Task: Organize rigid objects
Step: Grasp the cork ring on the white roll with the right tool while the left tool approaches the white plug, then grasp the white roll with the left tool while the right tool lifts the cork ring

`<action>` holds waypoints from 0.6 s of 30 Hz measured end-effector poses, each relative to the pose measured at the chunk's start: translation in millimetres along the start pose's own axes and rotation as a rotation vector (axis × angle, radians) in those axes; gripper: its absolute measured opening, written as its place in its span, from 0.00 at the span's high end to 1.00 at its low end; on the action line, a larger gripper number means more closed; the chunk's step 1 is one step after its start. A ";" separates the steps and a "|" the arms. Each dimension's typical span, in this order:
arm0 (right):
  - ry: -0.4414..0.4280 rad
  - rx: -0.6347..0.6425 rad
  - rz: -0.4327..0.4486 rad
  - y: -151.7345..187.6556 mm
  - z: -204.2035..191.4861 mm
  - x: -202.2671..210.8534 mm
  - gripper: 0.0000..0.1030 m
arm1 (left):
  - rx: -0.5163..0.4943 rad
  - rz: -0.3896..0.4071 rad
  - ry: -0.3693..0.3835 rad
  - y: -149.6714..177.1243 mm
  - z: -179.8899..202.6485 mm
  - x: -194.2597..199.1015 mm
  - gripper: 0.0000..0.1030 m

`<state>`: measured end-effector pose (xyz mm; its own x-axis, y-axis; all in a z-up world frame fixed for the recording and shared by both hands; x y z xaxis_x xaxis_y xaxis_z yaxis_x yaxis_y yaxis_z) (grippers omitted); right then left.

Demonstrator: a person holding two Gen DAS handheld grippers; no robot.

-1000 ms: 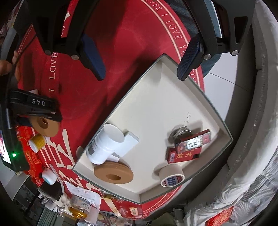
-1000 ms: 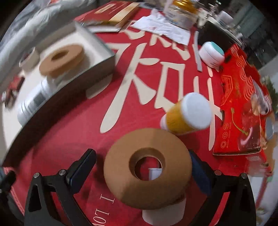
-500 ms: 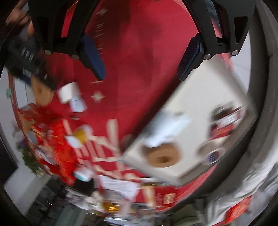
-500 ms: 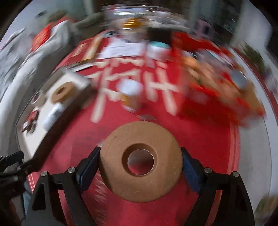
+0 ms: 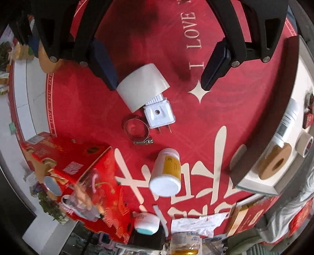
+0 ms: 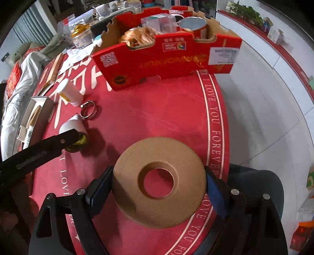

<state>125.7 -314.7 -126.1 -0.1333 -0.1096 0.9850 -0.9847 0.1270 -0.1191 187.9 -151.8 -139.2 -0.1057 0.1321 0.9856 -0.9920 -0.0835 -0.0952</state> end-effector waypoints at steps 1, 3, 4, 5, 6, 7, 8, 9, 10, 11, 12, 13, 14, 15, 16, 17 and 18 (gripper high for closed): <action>-0.004 -0.003 -0.002 0.4 0.1 -0.8 0.15 | 0.017 -0.012 0.007 -2.0 -0.8 -4.0 0.14; -0.012 -0.004 -0.007 -0.8 -1.1 -3.2 0.15 | 0.049 -0.030 0.006 -2.6 -4.7 -8.4 0.14; -0.014 -0.001 -0.007 -0.8 -2.2 -3.5 0.15 | 0.067 -0.034 0.005 -3.5 -7.6 -9.1 0.18; -0.015 0.005 -0.005 -0.8 -3.6 -3.7 0.15 | 0.075 -0.034 0.021 -3.8 -9.4 -9.4 0.24; -0.017 0.009 -0.002 -1.2 -4.6 -3.8 0.15 | 0.077 -0.038 0.045 -3.9 -10.2 -10.1 0.44; -0.019 0.014 0.001 -1.3 -6.1 -2.9 0.15 | 0.079 -0.035 0.045 -3.8 -12.0 -9.6 0.54; -0.022 0.018 0.003 -0.8 -7.3 -1.7 0.15 | 0.074 -0.025 0.060 -3.9 -12.8 -7.4 0.63; -0.025 0.020 0.004 -1.5 -9.8 -1.7 0.15 | 0.067 -0.025 0.085 -3.1 -13.0 -6.5 0.68; -0.027 0.021 0.005 -1.4 -11.0 -1.0 0.15 | 0.064 -0.031 0.085 -1.3 -15.4 -6.1 0.68; -0.028 0.023 0.005 -2.2 -13.3 -1.5 0.15 | 0.061 -0.031 0.082 0.6 -16.2 -5.9 0.68; -0.031 0.025 0.005 -1.1 -14.4 -0.9 0.15 | 0.056 -0.026 0.078 3.5 -18.2 -3.2 0.68; -0.032 0.027 0.005 -1.2 -16.6 -1.3 0.15 | 0.048 -0.013 0.074 7.3 -21.9 1.7 0.68; -0.036 0.031 0.006 -0.5 -18.5 -0.4 0.15 | 0.039 -0.002 0.070 10.5 -23.8 6.5 0.68; -0.039 0.037 0.010 0.3 -21.1 1.3 0.15 | 0.032 0.012 0.066 14.0 -27.2 12.2 0.68; -0.039 0.042 0.013 -0.1 -24.2 2.2 0.15 | 0.022 0.030 0.060 19.0 -33.0 20.0 0.68; -0.042 0.049 0.015 -0.2 -27.5 3.2 0.15 | 0.016 0.043 0.057 22.8 -37.6 26.2 0.68; -0.048 0.058 0.018 0.3 -32.4 4.2 0.15 | 0.017 0.053 0.052 26.6 -43.6 31.8 0.68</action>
Point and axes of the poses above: each gripper's, at about its wrist camera, not at the fingertips, and x roughly against the way its jaws point, z to its right, y to its underside, the point moved 8 cm from there along -x, roughly the way its jaws point, and after that the axes turned 12 degrees about -z, right-handed, at the moved point
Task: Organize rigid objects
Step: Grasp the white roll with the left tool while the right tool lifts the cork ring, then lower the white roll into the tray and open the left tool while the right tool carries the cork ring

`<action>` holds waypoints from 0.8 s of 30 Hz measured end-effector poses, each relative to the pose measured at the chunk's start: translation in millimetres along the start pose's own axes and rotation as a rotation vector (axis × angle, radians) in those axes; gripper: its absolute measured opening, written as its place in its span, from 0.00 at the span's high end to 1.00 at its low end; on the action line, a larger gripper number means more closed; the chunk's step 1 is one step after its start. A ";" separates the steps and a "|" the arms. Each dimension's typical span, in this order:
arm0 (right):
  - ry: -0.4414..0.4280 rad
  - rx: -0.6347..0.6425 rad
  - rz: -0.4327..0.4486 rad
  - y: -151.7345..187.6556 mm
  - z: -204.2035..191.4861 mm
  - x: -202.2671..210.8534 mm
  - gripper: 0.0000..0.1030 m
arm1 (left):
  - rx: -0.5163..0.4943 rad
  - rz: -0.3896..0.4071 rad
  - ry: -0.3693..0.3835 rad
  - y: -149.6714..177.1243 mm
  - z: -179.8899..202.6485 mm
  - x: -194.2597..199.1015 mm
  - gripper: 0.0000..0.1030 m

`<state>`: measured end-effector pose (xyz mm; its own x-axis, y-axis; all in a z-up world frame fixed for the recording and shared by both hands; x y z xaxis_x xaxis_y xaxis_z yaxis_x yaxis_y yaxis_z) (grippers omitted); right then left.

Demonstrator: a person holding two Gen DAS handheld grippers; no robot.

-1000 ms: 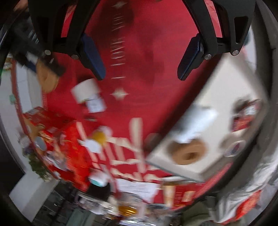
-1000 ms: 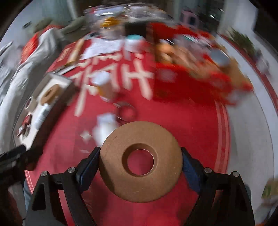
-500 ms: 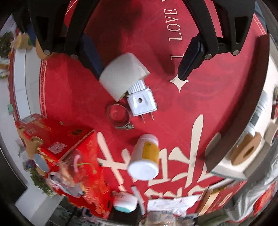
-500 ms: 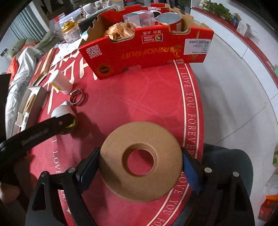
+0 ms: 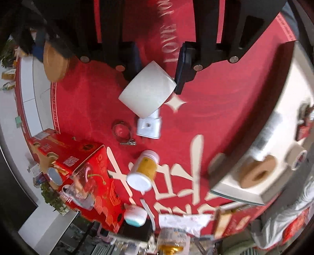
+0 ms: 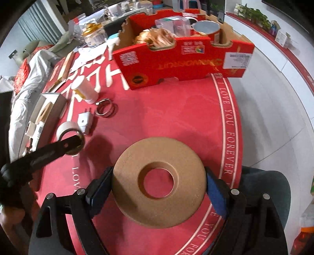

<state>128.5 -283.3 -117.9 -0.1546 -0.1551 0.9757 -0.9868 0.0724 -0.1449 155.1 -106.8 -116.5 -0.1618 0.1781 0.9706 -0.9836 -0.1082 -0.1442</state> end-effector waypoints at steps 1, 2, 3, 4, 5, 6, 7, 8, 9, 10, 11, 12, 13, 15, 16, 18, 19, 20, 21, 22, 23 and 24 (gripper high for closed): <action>-0.005 0.008 0.001 -0.3 -4.5 0.2 0.15 | 0.007 0.010 -0.004 4.8 -8.3 7.8 0.68; -0.009 0.019 0.004 -0.3 -10.0 0.6 0.15 | 0.016 0.017 -0.001 9.5 -14.9 15.5 0.68; -0.013 0.028 0.004 0.0 -14.7 0.5 0.15 | 0.024 0.024 -0.002 13.0 -21.2 21.2 0.68; -0.021 0.041 0.003 0.5 -22.0 0.7 0.15 | 0.028 0.031 -0.010 15.3 -27.3 26.0 0.68; -0.027 0.053 0.003 0.9 -28.3 1.3 0.15 | 0.034 0.041 -0.026 18.9 -34.8 32.1 0.68; -0.032 0.076 0.007 1.4 -38.0 2.8 0.15 | 0.043 0.051 -0.043 22.3 -42.5 38.1 0.68; -0.033 0.093 0.011 2.3 -45.0 4.4 0.15 | 0.051 0.058 -0.051 26.1 -48.2 42.8 0.68; -0.036 0.113 0.014 3.0 -53.8 6.1 0.15 | 0.064 0.069 -0.059 30.0 -55.2 48.4 0.68; -0.039 0.133 0.017 3.5 -62.3 7.8 0.15 | 0.075 0.079 -0.065 33.0 -60.4 52.7 0.68; -0.040 0.147 0.019 3.9 -68.5 8.9 0.15 | 0.082 0.088 -0.072 34.1 -64.7 55.6 0.68; -0.042 0.167 0.024 4.1 -77.8 11.1 0.15 | 0.094 0.100 -0.087 37.0 -71.4 60.1 0.68; -0.045 0.186 0.028 4.3 -86.8 13.5 0.15 | 0.102 0.106 -0.095 38.3 -75.6 63.7 0.68; -0.048 0.202 0.032 3.8 -94.4 15.9 0.15 | 0.110 0.113 -0.099 39.7 -80.7 67.6 0.68; -0.050 0.237 0.046 1.1 -111.2 21.8 0.15 | 0.130 0.133 -0.105 41.8 -92.9 77.9 0.68; -0.053 0.255 0.055 -0.9 -120.6 25.1 0.15 | 0.139 0.143 -0.108 42.1 -98.2 82.5 0.68; -0.066 0.288 0.075 -6.6 -142.0 33.5 0.15 | 0.165 0.167 -0.111 40.9 -110.8 93.7 0.68; -0.071 0.302 0.082 -9.2 -151.2 36.7 0.15 | 0.175 0.176 -0.113 39.9 -116.5 98.1 0.68; -0.075 0.317 0.090 -11.7 -159.7 40.4 0.15 | 0.187 0.187 -0.117 38.8 -123.0 103.6 0.68; -0.080 0.337 0.102 -15.3 -173.0 45.3 0.15 | 0.200 0.200 -0.123 37.4 -130.2 109.6 0.68; -0.084 0.351 0.110 -17.8 -181.8 48.0 0.15 | 0.214 0.215 -0.127 35.3 -138.3 116.3 0.68; -0.088 0.367 0.118 -20.1 -191.5 51.4 0.15 | 0.223 0.225 -0.129 34.4 -143.0 120.6 0.68; -0.093 0.387 0.130 -23.8 -205.1 55.6 0.15 | 0.234 0.240 -0.133 32.1 -150.2 126.7 0.67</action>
Point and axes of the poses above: each gripper's, at about its wrist camera, not at the fingertips, and x roughly against the way its jaws point, z to its right, y to its underside, the point moved 8 cm from there along -x, roughly the way its jaws point, and after that the axes turned 12 degrees about -z, right-handed, at the moved point
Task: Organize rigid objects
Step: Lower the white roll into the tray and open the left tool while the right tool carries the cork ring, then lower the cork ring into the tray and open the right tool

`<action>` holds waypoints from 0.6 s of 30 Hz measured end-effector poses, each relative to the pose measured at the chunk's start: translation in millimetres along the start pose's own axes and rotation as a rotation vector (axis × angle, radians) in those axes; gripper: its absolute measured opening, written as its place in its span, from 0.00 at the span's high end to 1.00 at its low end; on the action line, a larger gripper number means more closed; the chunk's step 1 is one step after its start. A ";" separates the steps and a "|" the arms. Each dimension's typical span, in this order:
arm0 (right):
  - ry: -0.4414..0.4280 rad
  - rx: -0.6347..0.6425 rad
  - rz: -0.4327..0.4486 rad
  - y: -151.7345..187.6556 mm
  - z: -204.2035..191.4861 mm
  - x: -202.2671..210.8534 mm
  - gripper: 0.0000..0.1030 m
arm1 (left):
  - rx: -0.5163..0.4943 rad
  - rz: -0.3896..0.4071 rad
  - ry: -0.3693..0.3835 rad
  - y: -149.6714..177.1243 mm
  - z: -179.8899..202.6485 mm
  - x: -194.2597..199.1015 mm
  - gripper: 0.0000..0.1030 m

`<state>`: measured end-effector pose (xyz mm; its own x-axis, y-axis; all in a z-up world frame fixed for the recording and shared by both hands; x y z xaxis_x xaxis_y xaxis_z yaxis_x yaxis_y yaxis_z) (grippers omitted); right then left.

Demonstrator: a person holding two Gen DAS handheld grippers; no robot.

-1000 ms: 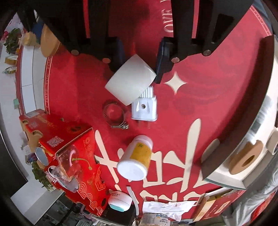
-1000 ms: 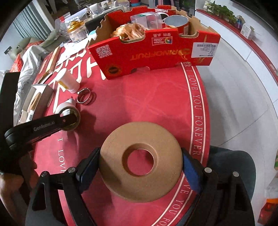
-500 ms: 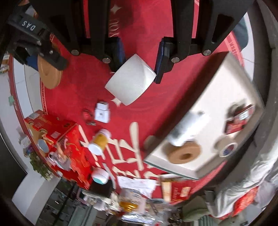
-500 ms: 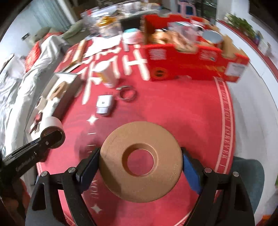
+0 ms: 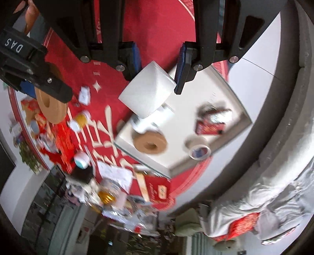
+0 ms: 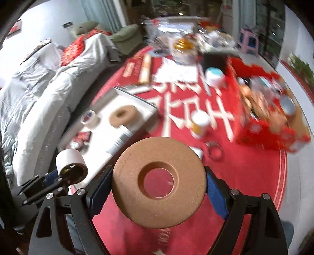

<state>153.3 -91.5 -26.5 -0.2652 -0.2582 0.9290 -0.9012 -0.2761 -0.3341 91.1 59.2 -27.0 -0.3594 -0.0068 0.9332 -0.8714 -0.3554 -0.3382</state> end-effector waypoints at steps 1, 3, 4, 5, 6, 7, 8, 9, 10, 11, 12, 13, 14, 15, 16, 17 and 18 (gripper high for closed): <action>-0.004 0.014 0.009 -6.6 -8.1 1.5 0.15 | 0.009 0.017 -0.014 -5.9 -7.7 4.5 0.67; -0.014 0.039 0.028 -21.8 -25.1 4.8 0.15 | 0.024 0.041 -0.037 -15.2 -19.3 10.2 0.68; -0.019 0.047 0.033 -26.9 -31.5 6.1 0.15 | 0.038 0.051 -0.044 -21.0 -26.9 12.7 0.68; -0.025 0.056 0.038 -33.4 -38.8 5.9 0.15 | 0.050 0.060 -0.050 -25.6 -33.8 14.4 0.68; -0.033 0.067 0.045 -42.0 -48.3 6.0 0.15 | 0.063 0.067 -0.054 -29.5 -39.5 15.3 0.68; -0.036 0.074 0.048 -47.4 -54.6 5.5 0.15 | 0.076 0.072 -0.057 -33.4 -44.5 15.8 0.68; -0.037 0.087 0.052 -54.6 -62.7 4.7 0.15 | 0.089 0.075 -0.059 -37.7 -50.0 15.9 0.68; -0.036 0.100 0.055 -61.0 -69.6 3.8 0.15 | 0.100 0.078 -0.061 -41.9 -54.8 15.1 0.68; -0.035 0.107 0.057 -65.0 -73.5 2.1 0.15 | 0.107 0.082 -0.065 -44.8 -58.6 14.2 0.68; -0.035 0.115 0.057 -70.8 -79.3 -0.8 0.15 | 0.111 0.085 -0.074 -48.7 -63.0 11.6 0.68; -0.036 0.120 0.053 -75.5 -83.6 -4.6 0.15 | 0.113 0.081 -0.078 -50.4 -66.0 9.1 0.68; -0.035 0.121 0.049 -78.7 -86.0 -7.7 0.15 | 0.122 0.071 -0.077 -51.7 -70.2 4.0 0.68; -0.034 0.121 0.045 -81.3 -86.9 -10.7 0.15 | 0.129 0.064 -0.073 -52.1 -72.9 1.3 0.68; -0.033 0.121 0.036 -84.3 -89.1 -16.0 0.15 | 0.136 0.052 -0.072 -52.2 -76.5 -2.9 0.68; -0.034 0.123 0.030 -85.0 -89.4 -18.3 0.15 | 0.140 0.044 -0.072 -51.8 -79.0 -6.6 0.68; -0.032 0.124 0.025 -85.7 -89.9 -21.6 0.15 | 0.143 0.036 -0.073 -51.1 -81.8 -10.5 0.68; -0.029 0.126 0.017 -86.4 -90.5 -26.2 0.15 | 0.146 0.026 -0.072 -49.9 -83.6 -14.0 0.68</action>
Point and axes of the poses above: each gripper's, at about its wrist camera, not at the fingertips, and x roughly against the way its jaws point, z to its right, y to its underside, the point moved 8 cm from there along -x, roughly the way its jaws point, and after that the axes turned 12 degrees about -z, right-handed, at the moved point
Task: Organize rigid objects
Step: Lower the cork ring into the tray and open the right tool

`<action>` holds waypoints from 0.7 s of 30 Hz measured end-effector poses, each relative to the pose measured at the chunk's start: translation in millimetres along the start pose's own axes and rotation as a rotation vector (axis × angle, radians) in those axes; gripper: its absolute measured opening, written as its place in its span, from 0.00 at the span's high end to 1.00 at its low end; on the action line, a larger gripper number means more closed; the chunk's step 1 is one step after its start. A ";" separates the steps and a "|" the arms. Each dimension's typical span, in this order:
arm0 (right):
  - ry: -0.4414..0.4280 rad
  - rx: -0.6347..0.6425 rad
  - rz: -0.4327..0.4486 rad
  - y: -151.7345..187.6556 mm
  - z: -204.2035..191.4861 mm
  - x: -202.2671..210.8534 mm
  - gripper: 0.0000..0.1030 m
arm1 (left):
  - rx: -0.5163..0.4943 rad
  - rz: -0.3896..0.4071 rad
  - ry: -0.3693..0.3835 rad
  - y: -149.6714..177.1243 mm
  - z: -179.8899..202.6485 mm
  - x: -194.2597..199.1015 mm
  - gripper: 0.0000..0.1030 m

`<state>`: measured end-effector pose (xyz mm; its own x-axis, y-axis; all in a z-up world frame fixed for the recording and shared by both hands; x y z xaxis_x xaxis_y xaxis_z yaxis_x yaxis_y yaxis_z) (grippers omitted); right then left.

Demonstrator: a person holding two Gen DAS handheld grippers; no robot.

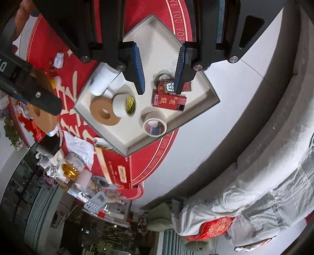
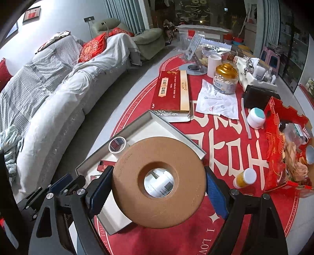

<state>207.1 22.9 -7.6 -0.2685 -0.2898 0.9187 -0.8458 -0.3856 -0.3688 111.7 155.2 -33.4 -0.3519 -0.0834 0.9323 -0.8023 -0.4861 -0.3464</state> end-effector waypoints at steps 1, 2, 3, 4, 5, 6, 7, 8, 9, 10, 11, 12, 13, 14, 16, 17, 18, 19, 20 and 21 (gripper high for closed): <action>0.002 0.001 -0.005 0.3 1.3 -2.4 0.15 | 0.001 -0.010 0.000 0.9 -0.9 -3.5 0.68; 0.004 0.000 -0.013 0.1 2.3 -6.3 0.15 | 0.001 -0.018 0.000 1.2 -1.3 -6.8 0.68; 0.006 -0.003 -0.020 -0.3 4.1 -10.0 0.15 | 0.001 -0.022 -0.003 1.5 -1.3 -9.6 0.68; 0.008 -0.006 -0.025 -0.4 5.9 -12.1 0.15 | -0.002 -0.027 -0.007 1.8 -1.0 -12.7 0.68; 0.009 -0.010 -0.032 -0.6 7.7 -15.2 0.15 | -0.003 -0.029 -0.009 2.4 0.4 -13.6 0.68; 0.009 -0.016 -0.042 -0.9 9.6 -19.7 0.15 | -0.005 -0.034 -0.012 3.4 1.1 -16.0 0.68; 0.009 -0.019 -0.047 -0.9 10.5 -21.9 0.15 | -0.006 -0.040 -0.014 3.9 1.8 -18.9 0.68; 0.010 -0.021 -0.053 -0.8 11.4 -24.9 0.15 | -0.007 -0.044 -0.017 4.0 2.5 -21.3 0.68; 0.011 -0.020 -0.060 -0.4 11.6 -28.2 0.15 | -0.008 -0.048 -0.021 4.3 2.9 -23.3 0.68; 0.012 -0.018 -0.068 0.3 11.5 -31.7 0.15 | -0.008 -0.053 -0.024 4.6 3.3 -25.9 0.68; 0.013 -0.017 -0.074 1.1 11.0 -34.5 0.15 | -0.008 -0.056 -0.026 4.4 3.2 -27.6 0.68; 0.014 -0.014 -0.084 1.9 10.2 -39.0 0.15 | -0.008 -0.059 -0.029 4.5 3.4 -29.9 0.68; 0.013 -0.013 -0.091 2.3 9.4 -42.1 0.15 | -0.006 -0.062 -0.031 4.7 3.1 -31.4 0.68; 0.013 -0.012 -0.099 2.7 8.4 -46.2 0.15 | -0.003 -0.065 -0.033 4.2 2.4 -33.3 0.68; 0.013 -0.010 -0.110 3.1 6.3 -52.5 0.15 | -0.001 -0.072 -0.037 3.8 1.2 -36.9 0.68; 0.013 -0.008 -0.117 2.8 5.0 -55.9 0.15 | -0.001 -0.075 -0.039 3.5 0.5 -38.2 0.68; 0.014 -0.005 -0.122 2.3 3.6 -58.9 0.15 | 0.000 -0.078 -0.040 3.2 -0.1 -39.9 0.68; 0.016 -0.003 -0.126 1.8 2.8 -61.5 0.15 | 0.000 -0.081 -0.040 2.8 -0.6 -41.4 0.68; 0.017 -0.001 -0.130 1.0 1.8 -64.1 0.15 | 0.002 -0.084 -0.041 2.5 -1.0 -42.9 0.68; 0.019 0.002 -0.133 0.3 0.6 -66.5 0.15 | 0.004 -0.085 -0.042 1.8 -1.6 -43.8 0.68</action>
<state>225.0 41.5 -68.8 -0.1622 -0.2193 0.9621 -0.8736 -0.4214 -0.2434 124.9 159.4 -75.1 -0.2618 -0.0781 0.9620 -0.8267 -0.4963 -0.2653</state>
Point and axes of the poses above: each gripper's, at about its wrist camera, not at the fingertips, and x roughly against the way its jaws point, z to its right, y to its underside, the point moved 8 cm from there along -x, roughly the way its jaws point, and after that the axes turned 12 degrees about -z, right-handed, at the moved point
